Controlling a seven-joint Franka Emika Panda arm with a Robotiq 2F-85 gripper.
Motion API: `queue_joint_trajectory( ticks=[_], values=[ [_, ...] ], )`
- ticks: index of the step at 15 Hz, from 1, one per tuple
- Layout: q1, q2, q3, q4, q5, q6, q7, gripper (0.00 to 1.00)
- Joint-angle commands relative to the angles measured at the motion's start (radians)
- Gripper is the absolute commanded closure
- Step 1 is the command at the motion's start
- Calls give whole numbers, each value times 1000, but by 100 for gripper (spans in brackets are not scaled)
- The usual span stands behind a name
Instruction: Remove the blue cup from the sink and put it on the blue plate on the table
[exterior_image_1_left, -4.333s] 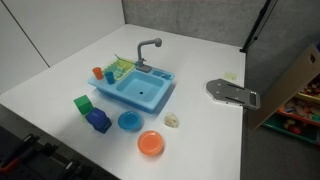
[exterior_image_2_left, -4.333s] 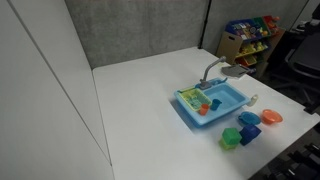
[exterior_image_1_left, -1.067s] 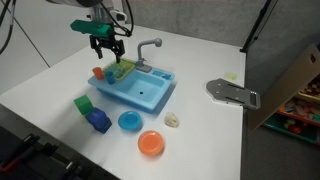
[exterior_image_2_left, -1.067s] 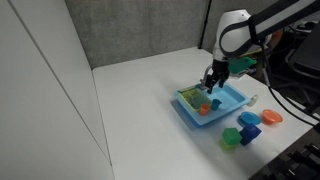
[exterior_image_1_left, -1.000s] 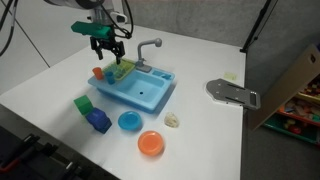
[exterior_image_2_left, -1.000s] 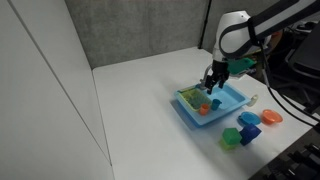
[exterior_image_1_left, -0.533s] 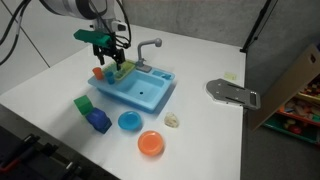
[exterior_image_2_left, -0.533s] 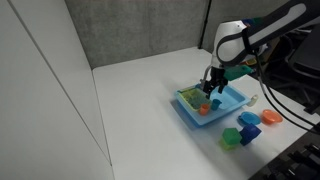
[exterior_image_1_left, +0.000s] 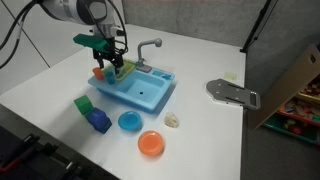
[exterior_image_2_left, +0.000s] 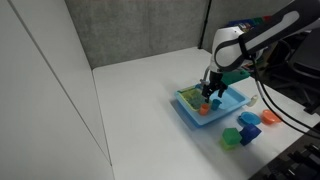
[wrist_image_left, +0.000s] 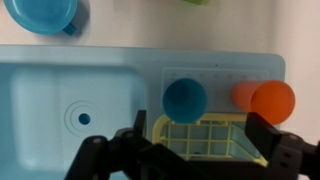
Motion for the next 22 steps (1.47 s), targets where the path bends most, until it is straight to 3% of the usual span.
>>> queue_joint_trajectory(
  ticks=[1, 8, 15, 22],
  values=[
    [0, 25, -2, 16, 22, 8, 27, 0],
    [-23, 26, -3, 4, 60, 23, 19, 0],
    [-22, -11, -7, -56, 55, 122, 18, 0],
    [-27, -9, 8, -82, 60, 117, -5, 1]
  ],
)
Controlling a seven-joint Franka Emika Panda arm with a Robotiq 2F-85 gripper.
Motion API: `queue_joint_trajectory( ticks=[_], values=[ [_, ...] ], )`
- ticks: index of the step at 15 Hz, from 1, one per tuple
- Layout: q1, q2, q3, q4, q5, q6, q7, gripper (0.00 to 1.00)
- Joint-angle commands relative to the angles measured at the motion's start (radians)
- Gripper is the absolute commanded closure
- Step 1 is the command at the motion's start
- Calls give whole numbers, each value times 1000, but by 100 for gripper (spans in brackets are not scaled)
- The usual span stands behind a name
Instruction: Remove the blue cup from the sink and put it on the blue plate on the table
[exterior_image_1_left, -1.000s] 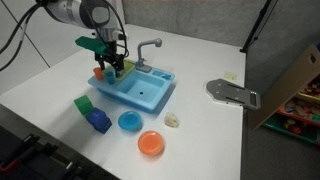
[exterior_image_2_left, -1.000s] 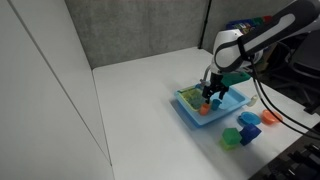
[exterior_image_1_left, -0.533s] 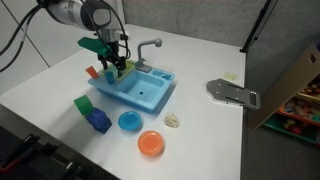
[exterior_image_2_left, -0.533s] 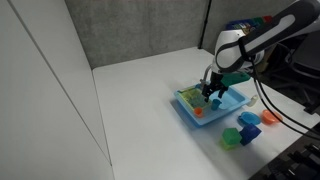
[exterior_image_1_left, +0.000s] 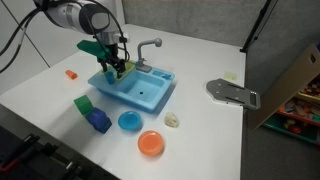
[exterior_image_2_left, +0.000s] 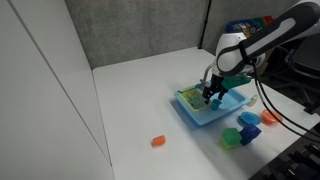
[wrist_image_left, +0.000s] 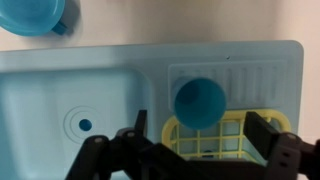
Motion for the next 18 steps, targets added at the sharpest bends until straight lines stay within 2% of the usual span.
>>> queue_joint_trajectory(
  ticks=[1, 2, 3, 4, 5, 7, 11, 18],
  values=[
    [-9, -28, 12, -45, 17, 4, -17, 0],
    [-10, -29, 13, -51, 19, 4, -16, 5],
    [-10, -30, 13, -56, 19, 5, -14, 25],
    [-10, -30, 12, -60, 20, 5, -13, 26],
    [-10, -31, 11, -65, 20, 5, -12, 33],
    [-14, -36, 10, -75, 22, 7, -11, 52],
    [-36, -77, 4, -113, 37, 15, -20, 83],
    [-119, -178, -4, -165, 67, -16, -99, 85]
  ],
)
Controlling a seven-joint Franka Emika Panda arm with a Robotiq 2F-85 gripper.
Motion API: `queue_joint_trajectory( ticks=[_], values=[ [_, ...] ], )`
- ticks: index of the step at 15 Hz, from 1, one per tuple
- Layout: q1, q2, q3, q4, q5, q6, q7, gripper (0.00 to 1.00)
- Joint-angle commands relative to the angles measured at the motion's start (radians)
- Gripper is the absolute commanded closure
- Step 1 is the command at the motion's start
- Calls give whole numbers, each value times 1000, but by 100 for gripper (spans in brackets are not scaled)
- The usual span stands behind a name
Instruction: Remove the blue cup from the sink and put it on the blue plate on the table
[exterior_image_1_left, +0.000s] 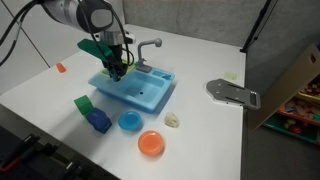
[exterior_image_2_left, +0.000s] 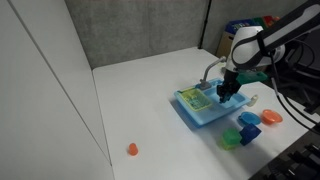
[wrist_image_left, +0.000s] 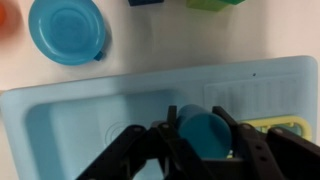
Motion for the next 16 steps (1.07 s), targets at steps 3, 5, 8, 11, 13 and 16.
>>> queue_joint_trajectory(
  ticks=[3, 5, 8, 11, 13, 16],
  values=[
    [-79, -73, -3, -36, 68, -28, -109, 85],
    [-107, -71, -4, -33, 92, -35, -148, 85],
    [-137, -66, -11, -41, 119, -34, -187, 85],
    [-164, -58, -15, -49, 146, -37, -216, 85],
    [-172, -53, -21, -58, 148, -37, -220, 85],
    [-170, -43, -31, -77, 137, -41, -210, 85]
  ],
)
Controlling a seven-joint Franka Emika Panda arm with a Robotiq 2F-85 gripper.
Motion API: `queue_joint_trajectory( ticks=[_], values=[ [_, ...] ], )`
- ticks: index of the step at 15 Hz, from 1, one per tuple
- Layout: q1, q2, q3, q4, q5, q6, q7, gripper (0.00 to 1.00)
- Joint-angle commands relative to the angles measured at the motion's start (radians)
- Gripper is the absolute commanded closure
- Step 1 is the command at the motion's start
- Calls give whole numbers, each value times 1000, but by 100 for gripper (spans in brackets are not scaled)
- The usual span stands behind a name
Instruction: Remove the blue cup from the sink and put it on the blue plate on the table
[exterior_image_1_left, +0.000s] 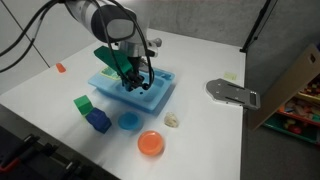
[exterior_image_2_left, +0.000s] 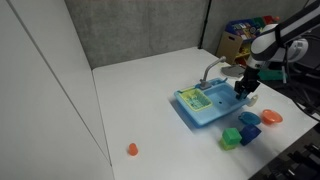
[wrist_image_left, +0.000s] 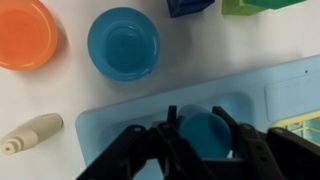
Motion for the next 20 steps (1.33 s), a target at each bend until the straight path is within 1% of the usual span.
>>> queue_joint_trajectory(
  ticks=[1, 10, 13, 14, 15, 18, 19, 20],
  values=[
    [-1, 0, -10, -29, 8, -23, -16, 85],
    [15, 12, -51, -112, -15, -16, 38, 85],
    [12, -25, -38, -157, -11, 37, -16, 85],
    [5, 25, -42, -112, -2, 7, 2, 85],
    [6, 24, -42, -115, -2, 12, 0, 60],
    [6, 29, -42, -115, -3, 12, 0, 60],
    [15, 25, -47, -112, 1, 11, 33, 85],
    [17, 21, -50, -114, 3, 11, 48, 85]
  ],
)
